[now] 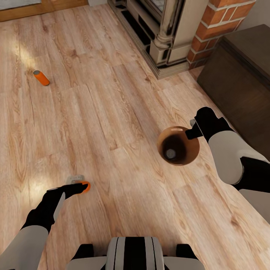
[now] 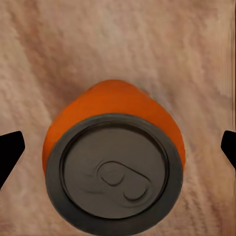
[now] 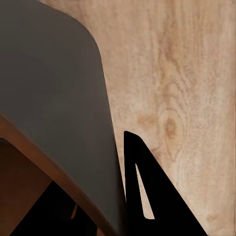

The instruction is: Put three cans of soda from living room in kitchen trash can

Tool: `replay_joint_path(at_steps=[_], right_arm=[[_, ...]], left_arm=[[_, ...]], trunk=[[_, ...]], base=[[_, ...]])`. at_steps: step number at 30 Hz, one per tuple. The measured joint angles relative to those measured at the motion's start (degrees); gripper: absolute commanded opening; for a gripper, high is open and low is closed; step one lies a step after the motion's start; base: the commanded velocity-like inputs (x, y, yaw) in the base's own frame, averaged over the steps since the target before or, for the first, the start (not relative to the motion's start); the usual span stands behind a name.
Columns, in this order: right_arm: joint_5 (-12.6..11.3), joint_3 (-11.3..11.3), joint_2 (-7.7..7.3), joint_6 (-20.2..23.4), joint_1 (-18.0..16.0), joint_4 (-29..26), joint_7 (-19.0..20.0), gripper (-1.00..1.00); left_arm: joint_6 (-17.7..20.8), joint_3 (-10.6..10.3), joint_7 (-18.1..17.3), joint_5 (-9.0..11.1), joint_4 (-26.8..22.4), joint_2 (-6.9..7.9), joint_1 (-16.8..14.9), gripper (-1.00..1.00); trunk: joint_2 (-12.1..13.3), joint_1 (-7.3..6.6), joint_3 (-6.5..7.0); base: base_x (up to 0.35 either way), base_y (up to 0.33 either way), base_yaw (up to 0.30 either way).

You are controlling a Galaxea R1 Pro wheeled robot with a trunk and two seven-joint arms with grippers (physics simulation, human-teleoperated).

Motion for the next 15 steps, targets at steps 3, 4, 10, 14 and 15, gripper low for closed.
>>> replay_joint_path(at_steps=[3, 4, 10, 14, 15], right_arm=[[0.62, 0.0, -0.02, 0.0, 0.03, -0.04, 0.67, -1.0], [0.64, 0.0, -0.03, 0.0, 0.04, -0.05, 0.71, -1.0], [-0.11, 0.04, -0.03, 0.0, 0.19, -0.05, 0.02, -1.0], [-0.34, 0.04, 0.0, 0.0, 0.25, -0.05, -0.25, -1.0], [-0.42, 0.04, 0.0, 0.0, 0.26, -0.04, -0.33, -1.0]], left_arm=[[-0.04, 0.01, -0.03, 0.0, -0.4, -0.04, 0.0, 1.0], [-0.04, 0.01, -0.04, 0.0, -0.44, -0.05, 0.0, 1.0], [-0.04, 0.03, 0.15, -0.01, -0.44, -0.09, 0.0, 1.0], [-0.06, 0.1, 0.19, -0.01, -0.47, -0.1, 0.0, 1.0], [-0.06, 0.1, 0.19, 0.0, -0.48, -0.1, 0.0, 1.0]], trunk=[[0.0, -0.06, -0.08], [0.0, -0.08, -0.11], [0.0, -0.24, -0.21], [0.0, -0.29, -0.22], [0.0, -0.29, -0.23]], base=[[0.031, 0.0, 0.0], [0.017, 0.0, 0.0], [0.005, 0.0, 0.0], [0.0, 0.0, 0.0], [0.0, 0.0, 0.0]])
